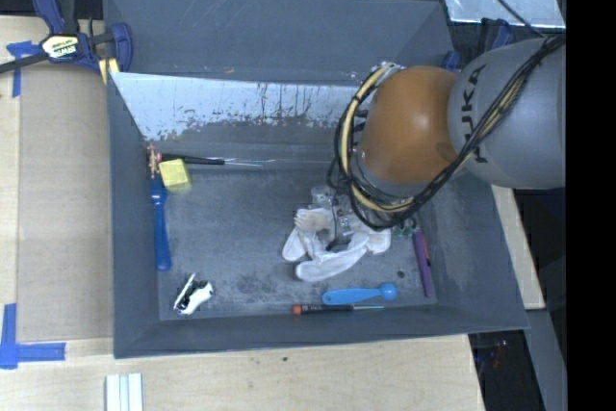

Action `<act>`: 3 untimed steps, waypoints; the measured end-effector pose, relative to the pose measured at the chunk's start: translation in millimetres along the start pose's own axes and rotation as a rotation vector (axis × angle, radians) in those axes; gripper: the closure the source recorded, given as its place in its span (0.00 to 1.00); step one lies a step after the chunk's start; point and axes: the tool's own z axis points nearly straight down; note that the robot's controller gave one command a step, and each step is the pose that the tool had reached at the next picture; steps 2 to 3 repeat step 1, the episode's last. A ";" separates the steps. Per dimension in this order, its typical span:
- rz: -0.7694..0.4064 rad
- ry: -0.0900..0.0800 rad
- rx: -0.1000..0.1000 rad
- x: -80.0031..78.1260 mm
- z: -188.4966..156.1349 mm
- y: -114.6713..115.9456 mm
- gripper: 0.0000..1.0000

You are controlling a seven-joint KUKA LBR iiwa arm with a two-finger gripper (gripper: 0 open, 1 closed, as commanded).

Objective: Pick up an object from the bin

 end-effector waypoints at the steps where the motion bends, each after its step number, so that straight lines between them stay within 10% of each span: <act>1: 0.000 -0.004 0.001 -0.9 -12.6 -0.2 1.00; 3: 0.000 -0.004 0.001 -0.9 -12.6 -0.2 1.00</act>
Offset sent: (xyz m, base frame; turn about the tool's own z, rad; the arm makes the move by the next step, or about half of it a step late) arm 0.0006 0.0001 0.0518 0.0001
